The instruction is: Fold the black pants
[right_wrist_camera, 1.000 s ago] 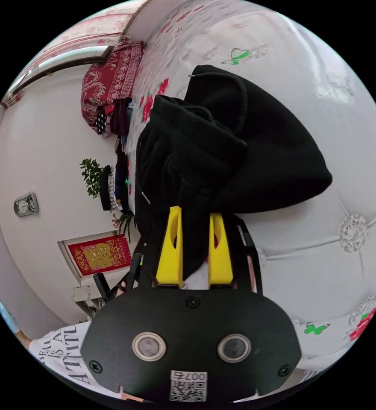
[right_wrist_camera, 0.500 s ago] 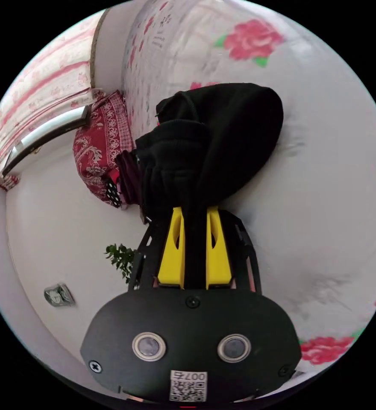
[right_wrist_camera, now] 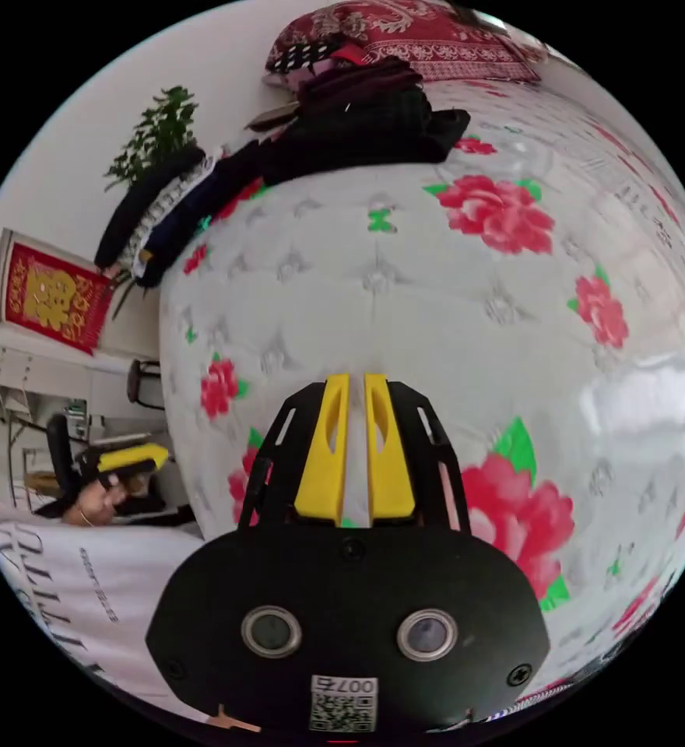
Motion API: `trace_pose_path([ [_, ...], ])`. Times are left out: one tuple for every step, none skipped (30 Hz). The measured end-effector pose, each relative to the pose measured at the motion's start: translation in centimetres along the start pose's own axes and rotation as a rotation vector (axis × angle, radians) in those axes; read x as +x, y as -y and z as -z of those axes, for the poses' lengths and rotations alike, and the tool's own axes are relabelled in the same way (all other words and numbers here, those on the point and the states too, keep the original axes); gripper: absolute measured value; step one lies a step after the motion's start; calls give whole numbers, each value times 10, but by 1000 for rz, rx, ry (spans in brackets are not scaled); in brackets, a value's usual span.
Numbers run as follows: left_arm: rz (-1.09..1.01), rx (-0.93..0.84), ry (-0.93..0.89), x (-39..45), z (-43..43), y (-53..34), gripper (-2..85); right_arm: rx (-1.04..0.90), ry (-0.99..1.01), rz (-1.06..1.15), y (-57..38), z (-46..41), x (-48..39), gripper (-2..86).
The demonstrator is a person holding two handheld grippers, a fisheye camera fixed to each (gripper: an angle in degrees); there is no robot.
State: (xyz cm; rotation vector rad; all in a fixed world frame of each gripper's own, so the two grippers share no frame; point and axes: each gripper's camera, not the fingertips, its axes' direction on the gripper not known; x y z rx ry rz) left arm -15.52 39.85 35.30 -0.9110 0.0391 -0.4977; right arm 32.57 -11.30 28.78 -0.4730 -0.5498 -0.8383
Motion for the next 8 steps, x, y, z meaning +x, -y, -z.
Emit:
trace_pose_path([
  [-53,2,2,15,0,2,-10,-42,-87,35,-40,3,-10,9],
  [-78,3,5,23,0,2,-10,-82,-160,67,-78,7,-20,4],
  [-126,5,12,40,-1,0,-10,-122,-209,94,-114,11,-29,1],
  [-170,2,19,57,-4,-4,-10,-143,-225,100,-130,12,-33,0],
  [-189,0,23,66,-5,-7,-10,-189,-235,99,-158,12,-38,-1],
  [-225,-8,25,83,-9,-14,-10,-211,-229,95,-171,11,-40,-1],
  [-256,-19,20,101,-13,-22,-10,-257,-190,88,-193,7,-43,-2],
  [-270,-23,17,110,-16,-27,-10,-297,-147,85,-210,-1,-46,-2],
])
